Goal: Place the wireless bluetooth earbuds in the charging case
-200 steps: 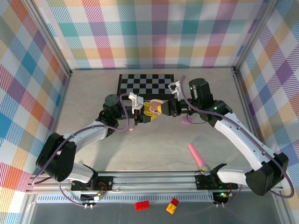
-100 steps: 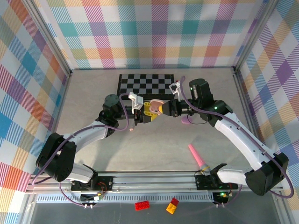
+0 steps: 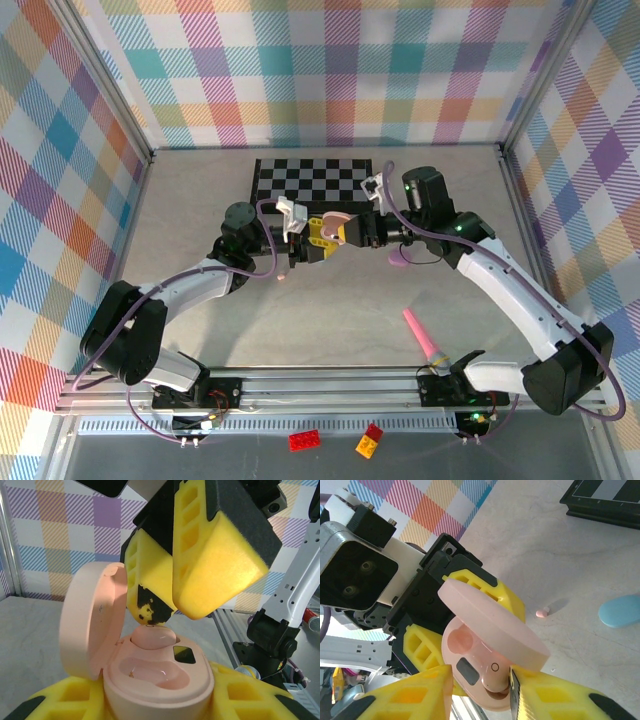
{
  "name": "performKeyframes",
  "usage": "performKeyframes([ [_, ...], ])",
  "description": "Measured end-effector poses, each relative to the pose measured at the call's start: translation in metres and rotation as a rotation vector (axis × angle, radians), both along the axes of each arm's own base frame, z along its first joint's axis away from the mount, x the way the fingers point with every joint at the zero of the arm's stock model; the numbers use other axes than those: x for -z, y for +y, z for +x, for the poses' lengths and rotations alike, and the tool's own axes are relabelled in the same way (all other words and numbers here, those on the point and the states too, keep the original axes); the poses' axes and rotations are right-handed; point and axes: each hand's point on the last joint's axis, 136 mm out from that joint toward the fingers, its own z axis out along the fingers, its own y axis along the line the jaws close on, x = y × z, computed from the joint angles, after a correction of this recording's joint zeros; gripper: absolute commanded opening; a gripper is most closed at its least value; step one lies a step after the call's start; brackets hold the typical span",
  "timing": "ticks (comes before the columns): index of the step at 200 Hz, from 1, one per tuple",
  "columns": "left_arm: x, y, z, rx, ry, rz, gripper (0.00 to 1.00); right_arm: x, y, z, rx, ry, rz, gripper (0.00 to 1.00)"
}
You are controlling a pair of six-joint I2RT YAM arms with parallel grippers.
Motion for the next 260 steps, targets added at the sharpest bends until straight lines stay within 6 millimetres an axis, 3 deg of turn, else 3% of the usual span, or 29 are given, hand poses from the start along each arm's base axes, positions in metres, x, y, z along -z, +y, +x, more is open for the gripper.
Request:
performKeyframes([
  [64, 0.0, 0.007, 0.011, -0.03, -0.01, -0.007, 0.36, -0.011, -0.009, -0.008, 0.013, -0.063, 0.011, 0.47],
  [104, -0.007, 0.048, 0.053, -0.176, -0.026, -0.03, 0.36, -0.01, -0.013, -0.021, 0.001, -0.099, 0.056, 0.49],
  [144, -0.016, 0.103, 0.105, -0.327, -0.002, -0.116, 0.35, 0.037, 0.002, -0.017, -0.007, -0.007, 0.011, 0.49],
  [164, -0.019, 0.126, 0.121, -0.381, 0.01, -0.144, 0.35, 0.06, 0.018, -0.016, -0.028, 0.026, -0.03, 0.49],
  [182, -0.028, 0.14, 0.128, -0.412, -0.008, -0.164, 0.35, 0.083, 0.033, -0.011, -0.045, 0.055, -0.065, 0.49],
  [216, -0.041, 0.148, 0.129, -0.425, -0.048, -0.187, 0.35, 0.141, 0.069, 0.004, -0.072, 0.133, -0.167, 0.49],
  [260, -0.049, 0.165, 0.133, -0.469, -0.067, -0.196, 0.35, 0.197, 0.114, 0.034, -0.061, 0.201, -0.263, 0.4],
])
